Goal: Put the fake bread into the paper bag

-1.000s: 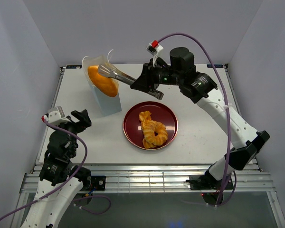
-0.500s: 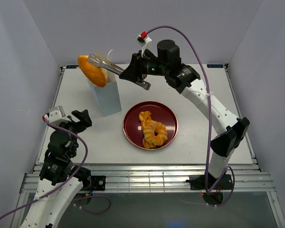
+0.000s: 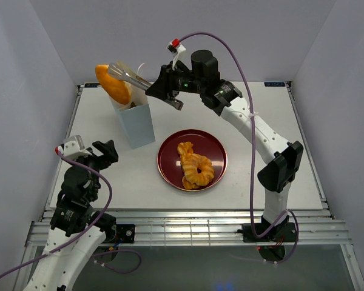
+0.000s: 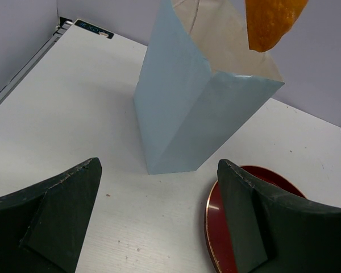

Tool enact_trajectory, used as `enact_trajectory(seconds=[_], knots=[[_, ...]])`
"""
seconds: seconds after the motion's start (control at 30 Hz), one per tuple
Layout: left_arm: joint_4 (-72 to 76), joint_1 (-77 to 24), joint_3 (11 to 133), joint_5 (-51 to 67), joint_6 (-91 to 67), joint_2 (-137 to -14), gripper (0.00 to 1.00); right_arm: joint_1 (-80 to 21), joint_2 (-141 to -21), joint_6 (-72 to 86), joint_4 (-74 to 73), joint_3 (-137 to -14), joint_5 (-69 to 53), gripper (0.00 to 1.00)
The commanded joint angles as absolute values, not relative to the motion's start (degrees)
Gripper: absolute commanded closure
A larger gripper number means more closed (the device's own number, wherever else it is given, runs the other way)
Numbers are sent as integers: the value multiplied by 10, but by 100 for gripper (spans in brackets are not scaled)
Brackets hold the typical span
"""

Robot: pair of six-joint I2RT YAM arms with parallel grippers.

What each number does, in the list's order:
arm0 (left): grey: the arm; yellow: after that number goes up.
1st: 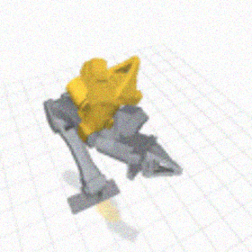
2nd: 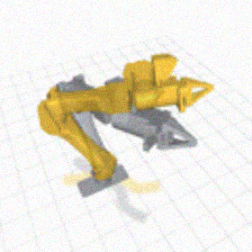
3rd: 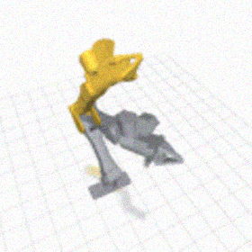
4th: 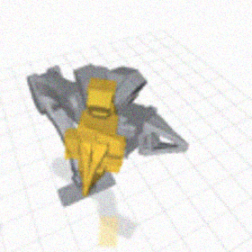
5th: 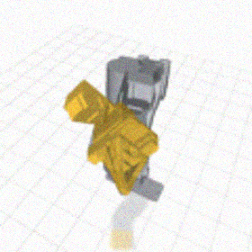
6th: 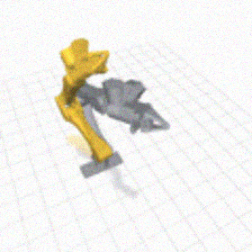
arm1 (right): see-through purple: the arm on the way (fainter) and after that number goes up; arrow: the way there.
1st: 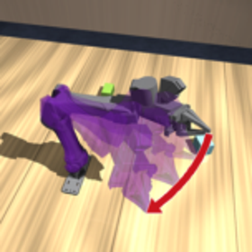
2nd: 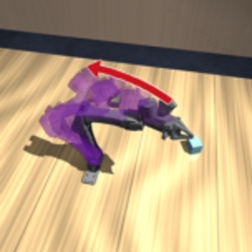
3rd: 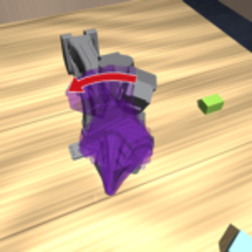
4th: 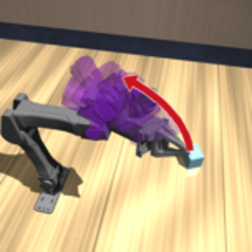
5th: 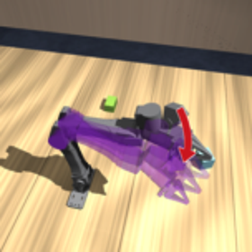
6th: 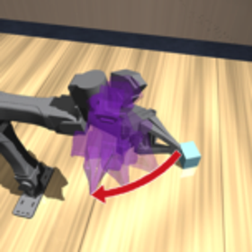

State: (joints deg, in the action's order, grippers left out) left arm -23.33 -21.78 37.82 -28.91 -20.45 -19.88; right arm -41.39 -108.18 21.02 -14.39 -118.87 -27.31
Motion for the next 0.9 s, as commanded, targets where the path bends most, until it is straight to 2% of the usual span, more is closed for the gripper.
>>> enact_trajectory(seconds=[0.0, 0.43, 0.53, 0.87], knots=[[-228, -221, 372, -283, -206, -202, 7, -411, -1092, 203, -82, -1236, -261, 73], [-227, -224, 372, -283, -205, -200, 7, -396, -1127, 199, -80, -1242, -263, 71], [-228, -224, 372, -284, -205, -199, 7, -395, -1124, 198, -80, -1231, -253, 62], [-227, -224, 371, -284, -205, -200, 7, -392, -1124, 196, -81, -1230, -253, 46]])
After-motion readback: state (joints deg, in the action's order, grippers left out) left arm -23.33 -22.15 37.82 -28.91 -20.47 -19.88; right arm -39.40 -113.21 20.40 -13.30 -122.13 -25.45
